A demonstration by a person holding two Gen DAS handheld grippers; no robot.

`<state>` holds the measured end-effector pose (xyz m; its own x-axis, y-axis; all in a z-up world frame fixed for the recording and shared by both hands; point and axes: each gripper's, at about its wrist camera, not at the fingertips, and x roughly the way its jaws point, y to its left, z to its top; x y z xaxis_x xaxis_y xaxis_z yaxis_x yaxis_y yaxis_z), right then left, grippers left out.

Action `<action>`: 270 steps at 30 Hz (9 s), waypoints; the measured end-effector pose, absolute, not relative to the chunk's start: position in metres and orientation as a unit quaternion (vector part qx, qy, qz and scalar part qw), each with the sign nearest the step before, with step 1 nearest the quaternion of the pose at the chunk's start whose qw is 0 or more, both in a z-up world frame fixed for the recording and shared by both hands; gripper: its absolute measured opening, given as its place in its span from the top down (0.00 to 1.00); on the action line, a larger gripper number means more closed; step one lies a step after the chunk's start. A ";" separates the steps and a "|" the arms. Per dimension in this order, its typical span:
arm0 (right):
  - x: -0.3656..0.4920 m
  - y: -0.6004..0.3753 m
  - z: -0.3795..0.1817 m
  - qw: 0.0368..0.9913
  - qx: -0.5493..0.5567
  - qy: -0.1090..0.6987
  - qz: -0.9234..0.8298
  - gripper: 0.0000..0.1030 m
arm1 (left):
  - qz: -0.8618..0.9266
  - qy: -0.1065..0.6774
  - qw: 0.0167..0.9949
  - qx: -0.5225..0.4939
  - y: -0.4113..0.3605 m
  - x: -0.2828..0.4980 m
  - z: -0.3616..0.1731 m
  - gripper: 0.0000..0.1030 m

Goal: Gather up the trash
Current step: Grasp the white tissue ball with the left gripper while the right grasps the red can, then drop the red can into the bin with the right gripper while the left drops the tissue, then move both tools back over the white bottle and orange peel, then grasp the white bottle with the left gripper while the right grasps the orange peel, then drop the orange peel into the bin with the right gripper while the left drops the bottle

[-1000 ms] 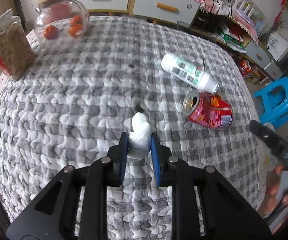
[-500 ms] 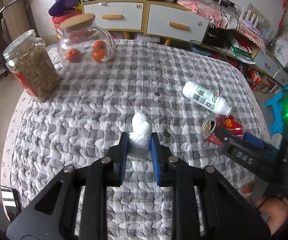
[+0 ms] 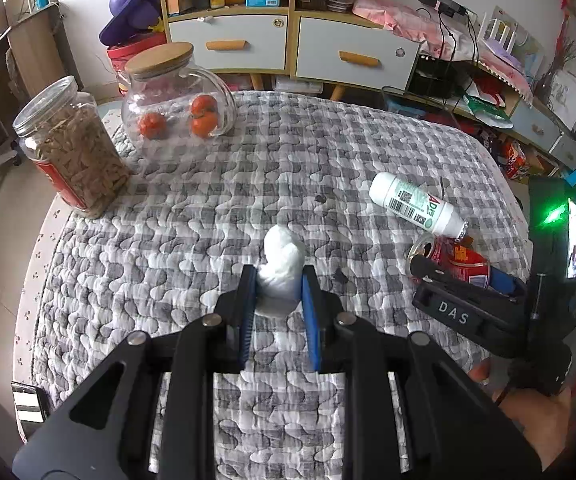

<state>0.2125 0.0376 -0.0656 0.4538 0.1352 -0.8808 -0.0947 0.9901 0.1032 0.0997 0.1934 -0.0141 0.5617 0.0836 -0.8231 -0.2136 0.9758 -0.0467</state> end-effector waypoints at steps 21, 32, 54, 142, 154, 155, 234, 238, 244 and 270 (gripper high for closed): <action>0.185 0.028 -0.030 0.870 -0.024 0.485 0.080 0.11 | 0.059 0.480 0.872 -0.075 0.182 0.103 -0.025 0.77; 0.175 -0.004 -0.013 0.877 -0.020 0.475 0.070 0.11 | 0.040 0.484 0.871 -0.070 0.164 0.105 -0.029 0.77; 0.157 -0.176 0.001 0.875 0.048 0.481 -0.038 0.11 | -0.031 0.499 0.864 -0.063 0.083 0.110 -0.037 0.77; 0.131 -0.297 0.005 0.846 0.154 0.505 -0.078 0.01 | -0.019 0.515 0.852 -0.087 0.042 0.148 -0.039 0.12; 0.178 -0.213 -0.012 0.842 0.130 0.522 -0.037 0.01 | 0.051 0.510 0.845 -0.151 0.104 0.179 -0.056 0.01; 0.180 -0.209 -0.014 0.842 0.129 0.523 -0.034 0.01 | 0.051 0.508 0.845 -0.159 0.106 0.182 -0.057 0.01; 0.189 -0.089 -0.008 0.854 0.041 0.496 0.152 0.84 | -0.042 0.503 0.837 -0.212 0.126 0.147 -0.041 0.62; 0.176 -0.127 0.003 0.862 0.047 0.487 0.132 0.88 | -0.059 0.505 0.835 -0.210 0.102 0.147 -0.042 0.62; 0.165 -0.184 0.005 0.856 0.102 0.493 0.116 0.89 | -0.086 0.519 0.824 -0.211 0.067 0.144 -0.048 0.62; 0.175 -0.127 -0.059 0.776 0.099 0.605 0.147 0.85 | -0.056 0.524 0.826 -0.200 0.084 0.130 -0.053 0.62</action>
<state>0.1752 -0.1272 -0.0594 0.2254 0.3486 -0.9098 -0.1093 0.9370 0.3319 0.1297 0.0840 -0.0527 0.4441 -0.3021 -0.8435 -0.1175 0.9136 -0.3892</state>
